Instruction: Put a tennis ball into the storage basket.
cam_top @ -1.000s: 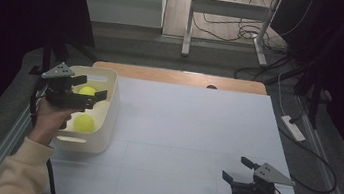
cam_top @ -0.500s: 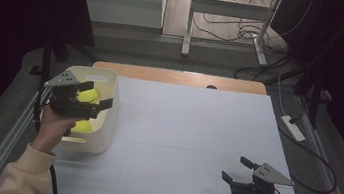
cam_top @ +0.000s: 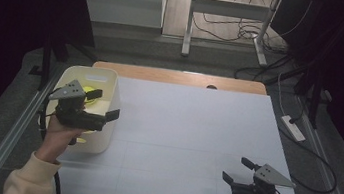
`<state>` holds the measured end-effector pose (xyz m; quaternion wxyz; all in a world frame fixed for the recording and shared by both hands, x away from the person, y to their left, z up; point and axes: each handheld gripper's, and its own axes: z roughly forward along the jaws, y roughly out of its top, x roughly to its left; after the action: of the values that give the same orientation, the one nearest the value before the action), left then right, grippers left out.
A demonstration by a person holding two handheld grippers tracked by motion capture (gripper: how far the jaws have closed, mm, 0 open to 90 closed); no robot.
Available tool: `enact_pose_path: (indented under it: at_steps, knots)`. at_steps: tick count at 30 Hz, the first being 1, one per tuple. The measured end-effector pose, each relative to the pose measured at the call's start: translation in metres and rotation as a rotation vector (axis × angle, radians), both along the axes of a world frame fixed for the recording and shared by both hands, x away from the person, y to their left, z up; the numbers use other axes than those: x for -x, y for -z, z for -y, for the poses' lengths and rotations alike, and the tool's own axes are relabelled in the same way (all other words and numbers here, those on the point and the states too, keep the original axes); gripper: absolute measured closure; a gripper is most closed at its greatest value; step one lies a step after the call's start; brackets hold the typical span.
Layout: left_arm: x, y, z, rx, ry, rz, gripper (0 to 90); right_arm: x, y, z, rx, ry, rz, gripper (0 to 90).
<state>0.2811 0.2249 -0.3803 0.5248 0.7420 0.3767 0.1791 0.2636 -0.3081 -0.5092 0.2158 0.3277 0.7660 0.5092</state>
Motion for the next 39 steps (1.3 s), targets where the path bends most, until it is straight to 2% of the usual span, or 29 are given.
enact_pose_path:
  at_steps: [5, 13, 28, 39]
  knots:
    - [0.005, 0.004, 0.006, 0.019, 0.034, 0.01, 5.1, 0.0, 0.0, 0.0, 0.003, -0.001, -0.001, 11.5]
    - [0.013, 0.01, 0.017, 0.025, 0.077, 0.027, 5.2, 0.001, 0.0, 0.0, 0.006, -0.004, 0.002, 11.5]
    - [0.028, 0.02, 0.034, 0.014, 0.168, 0.048, 5.4, 0.002, 0.0, 0.001, 0.004, 0.004, 0.002, 11.5]
    - [0.036, 0.029, 0.049, -0.017, 0.199, 0.039, 5.5, 0.003, 0.0, 0.001, 0.002, 0.008, 0.004, 11.5]
